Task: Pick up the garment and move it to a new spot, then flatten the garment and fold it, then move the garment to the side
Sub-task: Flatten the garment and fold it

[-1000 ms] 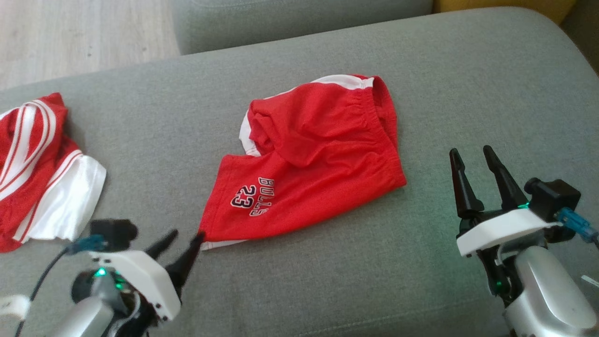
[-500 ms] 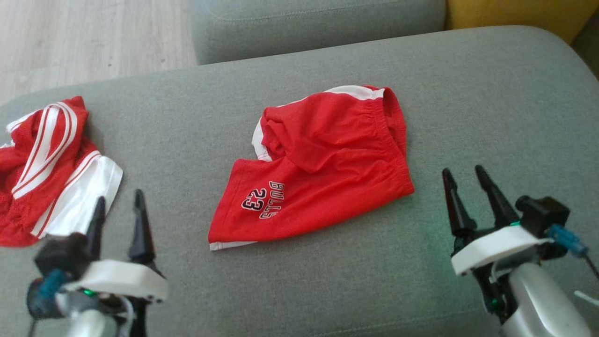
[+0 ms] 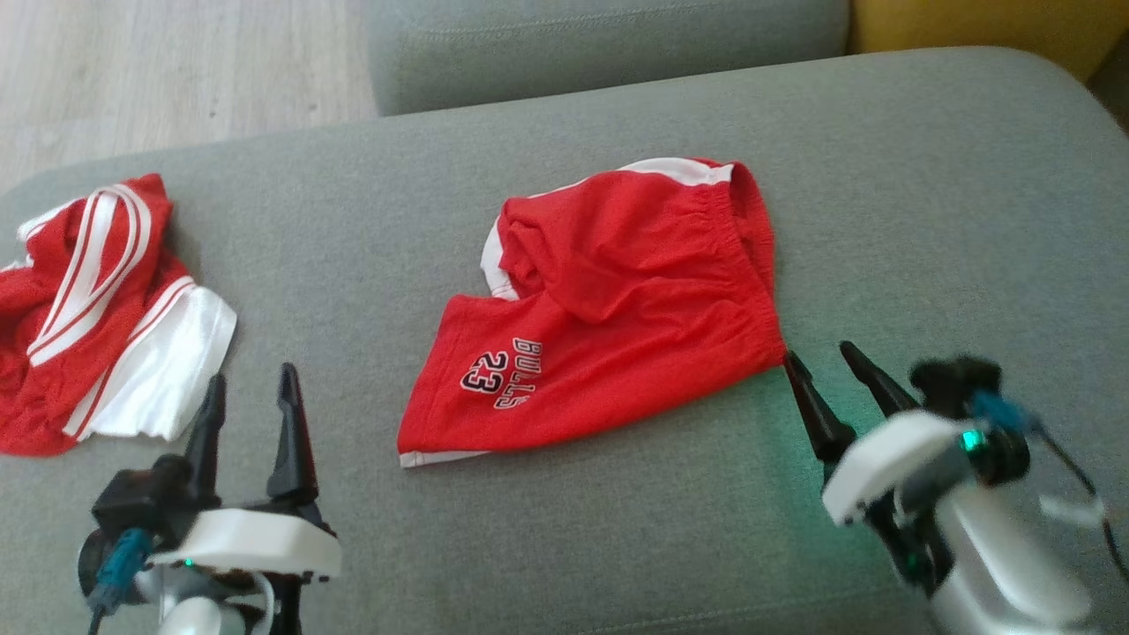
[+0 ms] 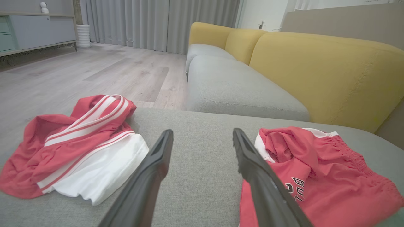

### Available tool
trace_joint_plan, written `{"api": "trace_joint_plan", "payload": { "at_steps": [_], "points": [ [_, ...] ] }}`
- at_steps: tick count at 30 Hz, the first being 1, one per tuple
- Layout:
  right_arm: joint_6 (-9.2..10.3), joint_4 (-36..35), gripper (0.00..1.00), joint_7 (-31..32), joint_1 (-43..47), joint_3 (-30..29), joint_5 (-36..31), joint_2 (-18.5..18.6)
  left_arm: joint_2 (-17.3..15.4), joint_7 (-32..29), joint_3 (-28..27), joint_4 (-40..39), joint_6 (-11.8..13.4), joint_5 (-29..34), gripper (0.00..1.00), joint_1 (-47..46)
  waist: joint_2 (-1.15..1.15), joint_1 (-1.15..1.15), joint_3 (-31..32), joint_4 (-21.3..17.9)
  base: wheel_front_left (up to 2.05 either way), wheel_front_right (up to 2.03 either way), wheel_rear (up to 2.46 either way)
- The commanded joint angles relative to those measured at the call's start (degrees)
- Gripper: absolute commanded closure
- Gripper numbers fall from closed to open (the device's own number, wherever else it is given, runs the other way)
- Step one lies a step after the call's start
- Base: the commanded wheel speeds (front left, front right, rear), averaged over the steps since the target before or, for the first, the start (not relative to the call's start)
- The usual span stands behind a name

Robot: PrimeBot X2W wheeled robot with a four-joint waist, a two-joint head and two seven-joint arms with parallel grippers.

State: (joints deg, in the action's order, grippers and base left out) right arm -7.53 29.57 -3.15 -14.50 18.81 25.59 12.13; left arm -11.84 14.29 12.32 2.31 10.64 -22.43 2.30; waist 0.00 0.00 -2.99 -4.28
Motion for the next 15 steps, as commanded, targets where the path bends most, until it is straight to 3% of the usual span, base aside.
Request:
{"api": "trace_joint_plan", "payload": {
  "at_steps": [1,8,15],
  "points": [
    [0.04,-1.0,0.0,2.1,-4.7,1.8,0.8,1.5,-0.1,0.7,-2.4,-1.2,-0.6,0.8,0.0,-2.3,0.0,0.0,-0.5,0.4,0.0,0.0,0.0],
    [0.04,4.4,0.0,15.6,-12.6,6.9,6.8,4.3,2.3,0.7,-3.8,0.6,-3.5,2.9,0.0,-3.6,0.0,0.0,-2.4,2.9,0.0,0.0,0.0],
    [0.04,9.1,0.0,20.2,-16.3,8.2,10.7,5.5,4.3,0.7,-5.3,2.3,-5.3,4.4,0.0,-4.5,0.0,0.0,-4.0,5.3,0.0,0.0,0.0]
  ]
}}
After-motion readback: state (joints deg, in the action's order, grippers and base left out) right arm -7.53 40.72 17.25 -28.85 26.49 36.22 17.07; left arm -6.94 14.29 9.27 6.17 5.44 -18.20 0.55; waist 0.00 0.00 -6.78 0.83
